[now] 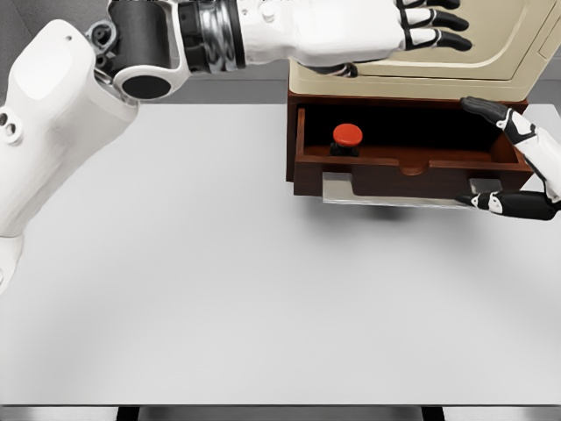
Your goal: Put the switch into the drawer with left arm, and close the drawer with right arm
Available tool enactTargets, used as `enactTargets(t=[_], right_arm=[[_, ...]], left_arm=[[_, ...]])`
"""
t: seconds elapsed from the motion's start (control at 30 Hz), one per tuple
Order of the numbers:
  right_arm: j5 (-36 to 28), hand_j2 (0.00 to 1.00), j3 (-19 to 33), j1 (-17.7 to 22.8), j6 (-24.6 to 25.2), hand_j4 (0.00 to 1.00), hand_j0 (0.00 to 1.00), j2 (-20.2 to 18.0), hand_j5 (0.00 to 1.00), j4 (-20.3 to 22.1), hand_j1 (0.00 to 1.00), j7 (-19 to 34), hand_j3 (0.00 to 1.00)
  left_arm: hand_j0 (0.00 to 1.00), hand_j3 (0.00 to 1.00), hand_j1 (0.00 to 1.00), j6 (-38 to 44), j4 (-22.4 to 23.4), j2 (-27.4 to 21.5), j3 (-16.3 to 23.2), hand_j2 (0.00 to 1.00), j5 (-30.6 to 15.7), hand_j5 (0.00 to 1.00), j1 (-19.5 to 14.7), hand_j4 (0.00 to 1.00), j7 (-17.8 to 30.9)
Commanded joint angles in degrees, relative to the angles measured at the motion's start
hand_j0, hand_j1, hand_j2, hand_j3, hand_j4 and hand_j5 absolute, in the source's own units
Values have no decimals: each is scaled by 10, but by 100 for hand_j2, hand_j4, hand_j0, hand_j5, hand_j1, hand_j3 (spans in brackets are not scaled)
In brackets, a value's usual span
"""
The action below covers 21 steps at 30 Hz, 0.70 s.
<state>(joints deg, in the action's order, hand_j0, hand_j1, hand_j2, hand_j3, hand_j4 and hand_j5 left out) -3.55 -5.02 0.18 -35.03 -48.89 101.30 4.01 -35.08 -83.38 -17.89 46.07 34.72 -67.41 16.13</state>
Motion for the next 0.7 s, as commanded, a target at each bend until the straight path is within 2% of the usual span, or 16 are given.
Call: enactTargets(t=[0.0, 0.2, 0.33, 0.37, 0.47, 0.6, 0.67], right_arm=[[-4, 100, 0, 0, 0, 100, 100, -1, 100, 0, 100, -1, 100], [-29, 100, 1, 0, 0, 100, 100, -3, 100, -1, 100, -1, 100], [-33, 100, 23, 8, 0, 100, 100, -2, 100, -1, 100, 1, 100], [-33, 100, 24, 11, 0, 100, 100, -2, 100, -1, 100, 0, 100], [-40, 100, 26, 11, 0, 100, 100, -2, 100, -1, 100, -1, 100], [-42, 100, 92, 51, 0, 100, 100, -2, 100, 0, 100, 0, 100], [-44, 100, 98, 56, 0, 100, 100, -2, 100, 0, 100, 0, 100]], left_arm=[[100, 100, 100, 1, -6, -24, -1, 100, -23, 100, 0, 100, 0], [100, 100, 100, 1, -30, -79, 1, 100, -40, 100, 19, 100, -1], [100, 100, 100, 1, -36, -105, 2, 100, -40, 100, 36, 100, -1], [100, 100, 100, 1, -36, -108, 1, 100, -39, 100, 47, 100, -1], [100, 100, 100, 1, -33, -103, 2, 100, -34, 100, 50, 100, -1], [100, 100, 100, 1, -33, -94, 12, 100, -32, 100, 51, 100, -1], [100, 100, 100, 1, -35, -94, 18, 100, -32, 100, 51, 100, -1]])
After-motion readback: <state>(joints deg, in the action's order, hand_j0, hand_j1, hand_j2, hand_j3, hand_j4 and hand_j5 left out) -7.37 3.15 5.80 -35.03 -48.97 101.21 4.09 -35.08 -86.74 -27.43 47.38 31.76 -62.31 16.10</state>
